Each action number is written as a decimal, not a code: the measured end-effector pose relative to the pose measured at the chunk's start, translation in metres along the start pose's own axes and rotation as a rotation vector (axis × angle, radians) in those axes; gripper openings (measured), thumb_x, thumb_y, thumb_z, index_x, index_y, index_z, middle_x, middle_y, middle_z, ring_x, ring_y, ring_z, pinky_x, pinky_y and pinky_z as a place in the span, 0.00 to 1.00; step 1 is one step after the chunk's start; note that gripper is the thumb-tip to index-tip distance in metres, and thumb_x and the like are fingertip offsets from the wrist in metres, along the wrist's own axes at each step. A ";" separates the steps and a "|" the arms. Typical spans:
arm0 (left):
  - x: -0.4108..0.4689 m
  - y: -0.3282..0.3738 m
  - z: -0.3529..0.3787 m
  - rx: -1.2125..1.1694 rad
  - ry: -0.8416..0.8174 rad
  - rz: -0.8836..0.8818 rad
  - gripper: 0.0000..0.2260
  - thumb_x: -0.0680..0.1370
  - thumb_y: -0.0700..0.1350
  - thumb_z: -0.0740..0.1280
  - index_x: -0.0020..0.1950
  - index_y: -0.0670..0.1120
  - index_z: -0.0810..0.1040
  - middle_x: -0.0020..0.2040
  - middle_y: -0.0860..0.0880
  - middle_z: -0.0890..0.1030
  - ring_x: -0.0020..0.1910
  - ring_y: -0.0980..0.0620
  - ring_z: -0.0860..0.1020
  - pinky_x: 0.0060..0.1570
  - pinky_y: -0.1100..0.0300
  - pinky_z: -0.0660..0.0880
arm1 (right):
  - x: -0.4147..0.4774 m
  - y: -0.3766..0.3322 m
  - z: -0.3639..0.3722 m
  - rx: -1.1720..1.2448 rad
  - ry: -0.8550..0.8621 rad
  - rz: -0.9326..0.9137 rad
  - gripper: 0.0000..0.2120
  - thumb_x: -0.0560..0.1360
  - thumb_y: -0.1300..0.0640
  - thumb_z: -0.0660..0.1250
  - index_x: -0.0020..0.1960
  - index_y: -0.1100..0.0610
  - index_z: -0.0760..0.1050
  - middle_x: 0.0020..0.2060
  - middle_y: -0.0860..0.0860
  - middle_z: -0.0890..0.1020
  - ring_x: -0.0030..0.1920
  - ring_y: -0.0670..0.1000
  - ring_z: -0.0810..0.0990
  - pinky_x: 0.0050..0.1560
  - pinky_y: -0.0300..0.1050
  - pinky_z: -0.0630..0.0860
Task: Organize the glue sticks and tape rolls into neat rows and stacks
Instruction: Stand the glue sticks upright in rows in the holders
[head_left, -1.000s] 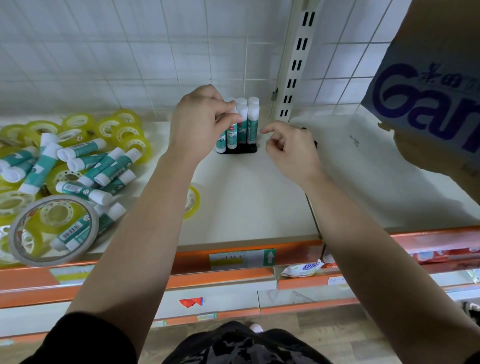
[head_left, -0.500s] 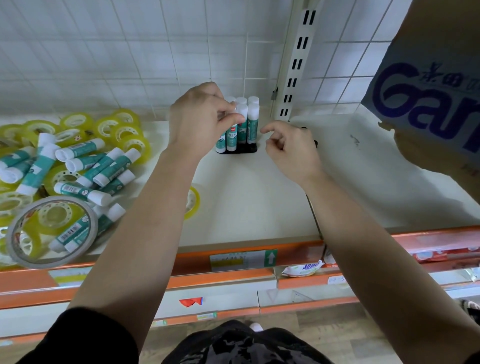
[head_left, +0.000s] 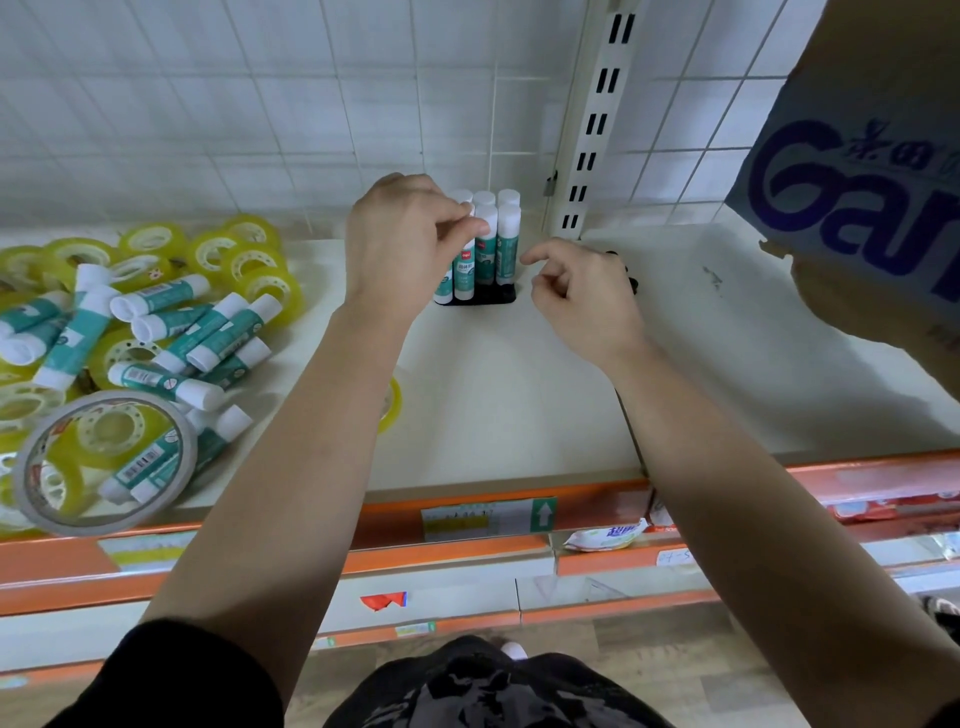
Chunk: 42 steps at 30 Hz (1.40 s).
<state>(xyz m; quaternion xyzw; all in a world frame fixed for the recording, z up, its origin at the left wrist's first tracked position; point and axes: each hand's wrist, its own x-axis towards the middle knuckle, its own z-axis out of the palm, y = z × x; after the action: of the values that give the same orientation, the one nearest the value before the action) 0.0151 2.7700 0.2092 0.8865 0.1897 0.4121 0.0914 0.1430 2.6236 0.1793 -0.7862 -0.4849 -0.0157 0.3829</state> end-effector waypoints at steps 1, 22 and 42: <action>0.000 0.000 0.000 0.000 0.007 -0.006 0.12 0.73 0.54 0.70 0.41 0.47 0.87 0.34 0.46 0.80 0.35 0.44 0.76 0.34 0.56 0.68 | 0.000 0.000 0.000 -0.002 0.002 -0.005 0.13 0.73 0.67 0.64 0.54 0.58 0.80 0.31 0.45 0.75 0.29 0.45 0.72 0.42 0.43 0.75; -0.004 0.004 -0.006 -0.082 -0.067 -0.071 0.13 0.75 0.53 0.70 0.50 0.45 0.85 0.46 0.46 0.82 0.46 0.46 0.79 0.44 0.52 0.75 | 0.000 -0.011 0.001 0.003 0.045 -0.014 0.12 0.72 0.66 0.64 0.51 0.59 0.81 0.33 0.46 0.75 0.29 0.42 0.71 0.40 0.39 0.70; -0.102 -0.073 -0.150 0.142 0.009 -0.207 0.08 0.77 0.45 0.66 0.47 0.45 0.84 0.44 0.48 0.84 0.44 0.48 0.81 0.45 0.57 0.74 | 0.015 -0.134 0.089 0.190 -0.122 -0.295 0.07 0.72 0.61 0.67 0.46 0.58 0.82 0.38 0.52 0.83 0.35 0.46 0.77 0.42 0.36 0.72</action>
<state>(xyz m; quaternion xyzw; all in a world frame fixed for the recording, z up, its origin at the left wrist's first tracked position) -0.1791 2.7951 0.2118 0.8644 0.3096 0.3900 0.0695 0.0160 2.7214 0.2008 -0.6663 -0.6165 0.0221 0.4189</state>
